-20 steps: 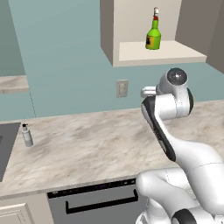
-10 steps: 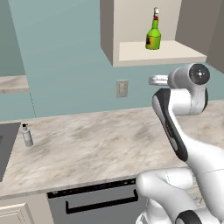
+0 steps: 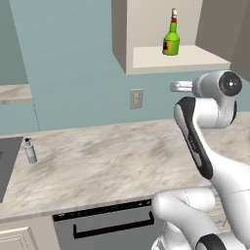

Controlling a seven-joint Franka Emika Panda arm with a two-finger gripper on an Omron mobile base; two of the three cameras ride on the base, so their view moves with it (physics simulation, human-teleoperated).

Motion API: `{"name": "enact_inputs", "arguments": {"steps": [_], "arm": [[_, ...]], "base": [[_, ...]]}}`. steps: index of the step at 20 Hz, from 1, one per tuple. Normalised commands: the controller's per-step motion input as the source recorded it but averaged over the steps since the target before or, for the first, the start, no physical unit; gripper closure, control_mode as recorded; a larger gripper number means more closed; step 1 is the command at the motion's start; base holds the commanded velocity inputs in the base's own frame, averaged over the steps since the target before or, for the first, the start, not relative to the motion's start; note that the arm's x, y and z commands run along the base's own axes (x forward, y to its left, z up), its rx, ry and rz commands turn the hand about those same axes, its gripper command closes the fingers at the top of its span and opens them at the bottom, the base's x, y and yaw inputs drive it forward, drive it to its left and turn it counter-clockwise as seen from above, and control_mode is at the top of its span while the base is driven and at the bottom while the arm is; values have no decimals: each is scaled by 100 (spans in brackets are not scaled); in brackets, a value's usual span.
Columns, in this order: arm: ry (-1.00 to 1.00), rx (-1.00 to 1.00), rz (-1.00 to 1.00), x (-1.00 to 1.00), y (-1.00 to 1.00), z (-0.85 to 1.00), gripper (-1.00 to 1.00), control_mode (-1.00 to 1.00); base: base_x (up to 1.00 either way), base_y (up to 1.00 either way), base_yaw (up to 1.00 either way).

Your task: Locate and retrieve the soap dispenser and spray from the cabinet. Place them next to the sink.

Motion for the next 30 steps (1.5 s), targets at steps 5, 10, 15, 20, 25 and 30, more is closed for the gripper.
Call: {"name": "enact_inputs", "arguments": {"steps": [5,10,15,20,25,30], "arm": [[-1,-8,-1,1,-1,41,-100,-100],[-4,-3,0,0,-4,43,-100,-100],[-5,-2,0,0,-4,41,-100,-100],[-6,-3,0,0,-2,43,-100,-100],[-3,-3,0,6,0,32,-100,-100],[0,-2,0,20,0,28,-100,-100]], "base": [[0,0,0],[0,0,0],[0,0,0],[0,0,0],[0,0,0],[0,0,0]]}}
